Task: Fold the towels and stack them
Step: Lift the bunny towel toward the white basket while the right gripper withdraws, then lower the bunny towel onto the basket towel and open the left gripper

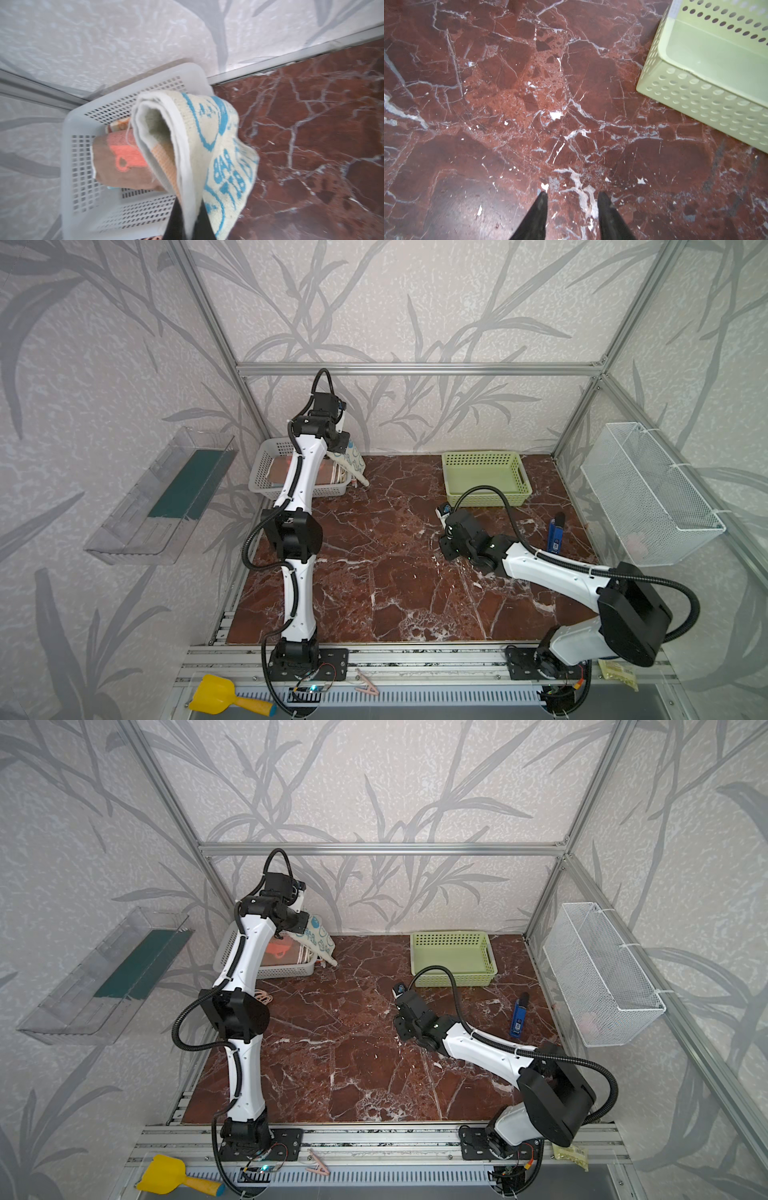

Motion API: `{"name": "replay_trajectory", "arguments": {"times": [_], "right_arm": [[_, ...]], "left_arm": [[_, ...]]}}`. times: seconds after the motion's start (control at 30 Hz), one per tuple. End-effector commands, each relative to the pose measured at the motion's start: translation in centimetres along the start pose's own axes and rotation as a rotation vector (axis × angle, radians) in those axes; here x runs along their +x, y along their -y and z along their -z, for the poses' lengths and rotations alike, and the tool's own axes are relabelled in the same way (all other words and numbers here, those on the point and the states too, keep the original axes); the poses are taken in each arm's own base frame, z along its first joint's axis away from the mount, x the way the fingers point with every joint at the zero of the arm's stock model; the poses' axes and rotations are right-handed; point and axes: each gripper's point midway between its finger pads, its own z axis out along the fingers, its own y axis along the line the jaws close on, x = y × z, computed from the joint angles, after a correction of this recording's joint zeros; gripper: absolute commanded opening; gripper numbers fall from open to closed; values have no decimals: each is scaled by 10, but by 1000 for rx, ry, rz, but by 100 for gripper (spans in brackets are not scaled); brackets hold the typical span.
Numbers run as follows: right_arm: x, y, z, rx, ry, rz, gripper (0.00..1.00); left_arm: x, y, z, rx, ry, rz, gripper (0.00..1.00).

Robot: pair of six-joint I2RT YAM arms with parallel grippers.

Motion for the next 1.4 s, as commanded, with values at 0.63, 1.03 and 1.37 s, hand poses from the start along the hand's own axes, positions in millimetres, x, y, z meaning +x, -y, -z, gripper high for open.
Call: {"name": "replay_trajectory", "arguments": {"times": [0.63,1.03,1.37], "right_arm": [[-34,-7,-19,3,20,-21,41],[-33,-6,-27,26,4,-12,41],[-38,-2,-20,41,27,-9,41]], "left_arm": [[61,-117,-74,-310,-154,44,0],[84,-153,-77,-340,-185,151,0],[78,-163,-65,-417,-185,145,65]]}}
